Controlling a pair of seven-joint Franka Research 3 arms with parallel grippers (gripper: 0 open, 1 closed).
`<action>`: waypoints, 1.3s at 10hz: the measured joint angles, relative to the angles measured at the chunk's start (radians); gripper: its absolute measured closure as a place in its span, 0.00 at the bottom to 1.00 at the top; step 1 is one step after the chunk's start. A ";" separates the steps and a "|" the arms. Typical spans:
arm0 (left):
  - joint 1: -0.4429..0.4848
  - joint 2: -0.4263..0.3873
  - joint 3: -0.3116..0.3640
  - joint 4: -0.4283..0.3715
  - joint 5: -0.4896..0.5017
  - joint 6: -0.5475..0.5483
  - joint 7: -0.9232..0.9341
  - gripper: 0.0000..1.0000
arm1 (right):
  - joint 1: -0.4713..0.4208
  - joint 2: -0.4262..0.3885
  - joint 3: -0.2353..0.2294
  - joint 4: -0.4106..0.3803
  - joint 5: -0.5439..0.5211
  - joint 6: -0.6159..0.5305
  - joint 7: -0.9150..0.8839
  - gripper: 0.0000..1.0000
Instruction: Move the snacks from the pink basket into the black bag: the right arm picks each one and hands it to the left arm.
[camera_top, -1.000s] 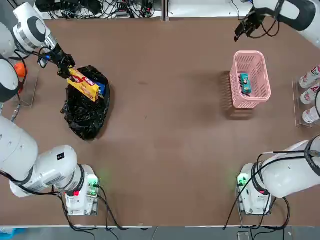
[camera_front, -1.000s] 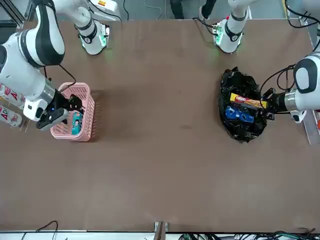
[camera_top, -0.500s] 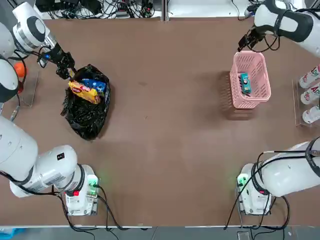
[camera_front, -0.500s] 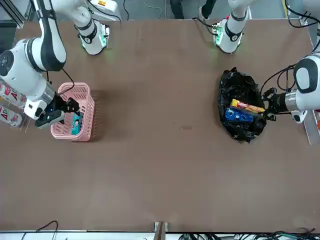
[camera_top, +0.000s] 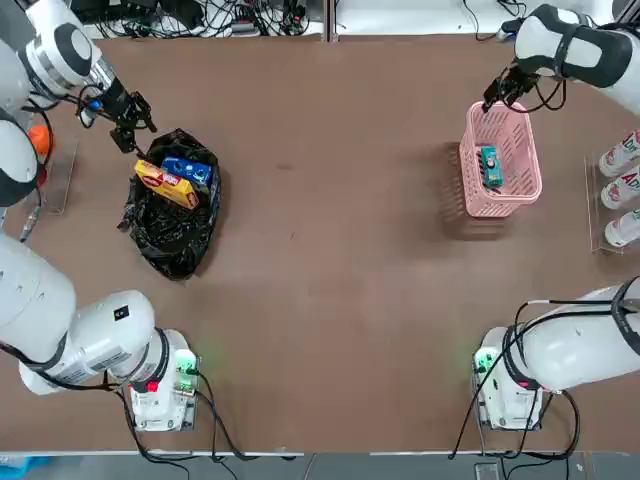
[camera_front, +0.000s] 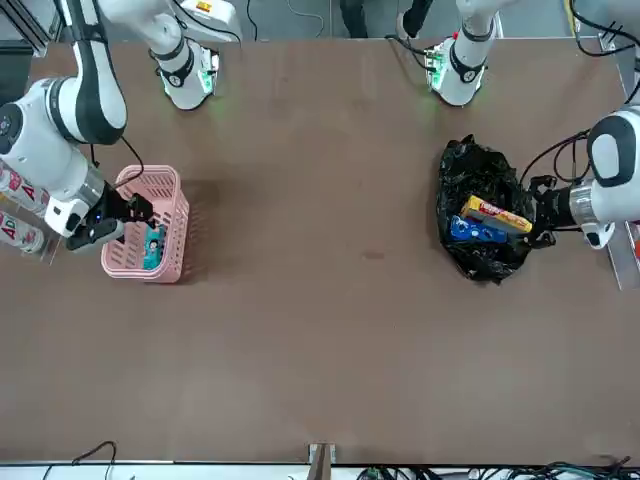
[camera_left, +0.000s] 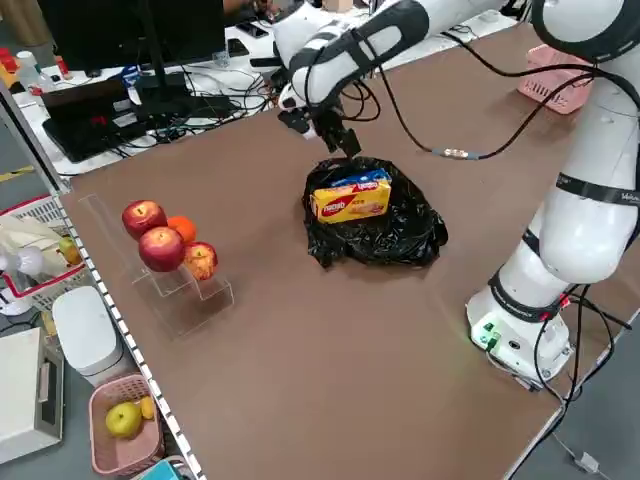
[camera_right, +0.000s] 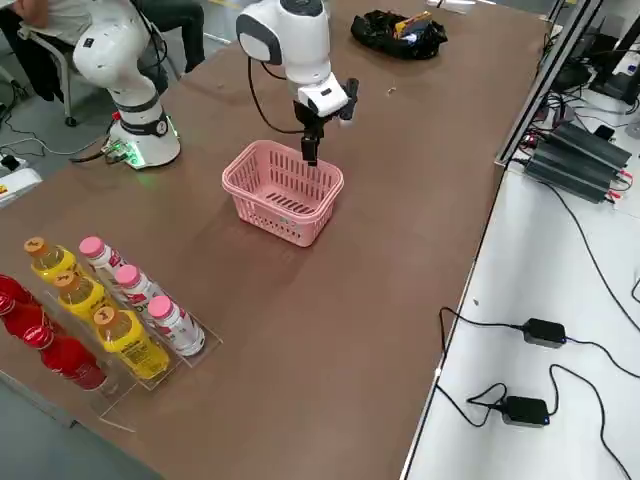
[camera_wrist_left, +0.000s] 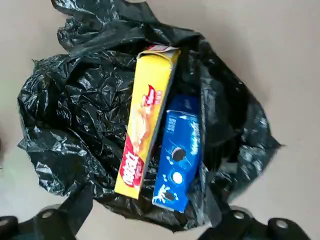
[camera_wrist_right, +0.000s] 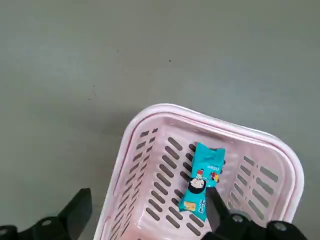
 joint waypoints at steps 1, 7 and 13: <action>0.000 -0.008 0.000 0.055 0.001 -0.041 0.021 0.00 | -0.008 0.000 0.000 -0.007 0.000 -0.001 0.000 0.00; 0.000 -0.026 -0.031 0.285 0.085 -0.172 0.251 0.00 | -0.025 0.000 0.000 -0.060 -0.003 0.001 0.126 0.00; -0.053 -0.045 -0.038 0.548 0.096 -0.365 0.670 0.00 | -0.025 0.011 0.009 -0.083 -0.119 0.068 0.305 0.00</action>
